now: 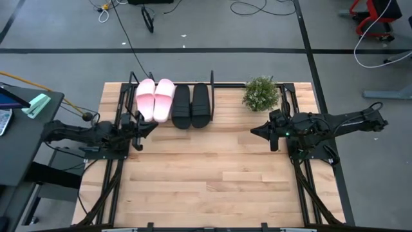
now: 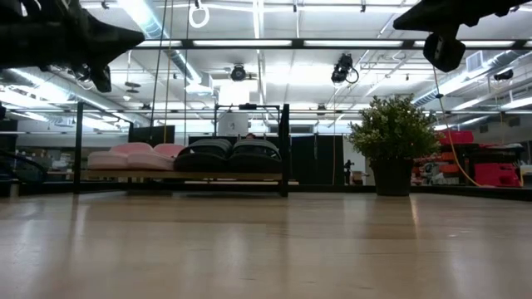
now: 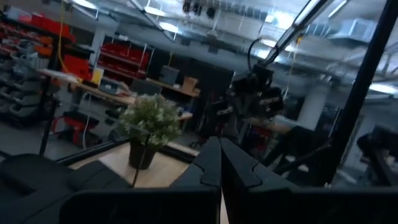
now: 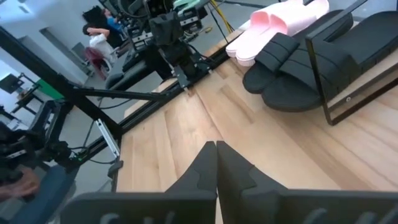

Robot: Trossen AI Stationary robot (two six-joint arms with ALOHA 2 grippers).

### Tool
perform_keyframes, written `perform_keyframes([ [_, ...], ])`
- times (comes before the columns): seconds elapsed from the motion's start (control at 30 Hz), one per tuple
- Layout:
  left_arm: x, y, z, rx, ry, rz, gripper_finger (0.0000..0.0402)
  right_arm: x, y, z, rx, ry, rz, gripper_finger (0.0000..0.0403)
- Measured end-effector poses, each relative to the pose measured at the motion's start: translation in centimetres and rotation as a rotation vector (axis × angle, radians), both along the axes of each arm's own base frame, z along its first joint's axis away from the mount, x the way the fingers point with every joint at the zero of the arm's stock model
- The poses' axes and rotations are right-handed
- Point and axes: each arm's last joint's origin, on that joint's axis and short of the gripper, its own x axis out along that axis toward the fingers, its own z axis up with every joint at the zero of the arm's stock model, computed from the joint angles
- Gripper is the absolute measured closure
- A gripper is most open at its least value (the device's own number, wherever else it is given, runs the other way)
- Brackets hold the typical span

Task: Pick and place slides into the shelf
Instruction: Return to Home Position

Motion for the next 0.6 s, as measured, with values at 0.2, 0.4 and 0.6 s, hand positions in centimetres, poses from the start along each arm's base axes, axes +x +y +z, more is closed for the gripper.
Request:
perform_keyframes([
  [0.2,-0.1,0.1,-0.1,0.025,0.019,0.022,0.04,0.0,-0.1,0.0,-0.003,0.0,-0.019,0.0403],
  [0.4,0.0,0.1,-0.3,0.033,0.038,0.018,0.04,-0.1,-0.1,0.0,-0.009,0.001,-0.038,0.0403],
  [0.6,0.1,0.0,-0.5,0.007,0.056,0.006,0.0397,-1.3,-0.1,0.1,-0.029,0.01,-0.068,0.0403],
])
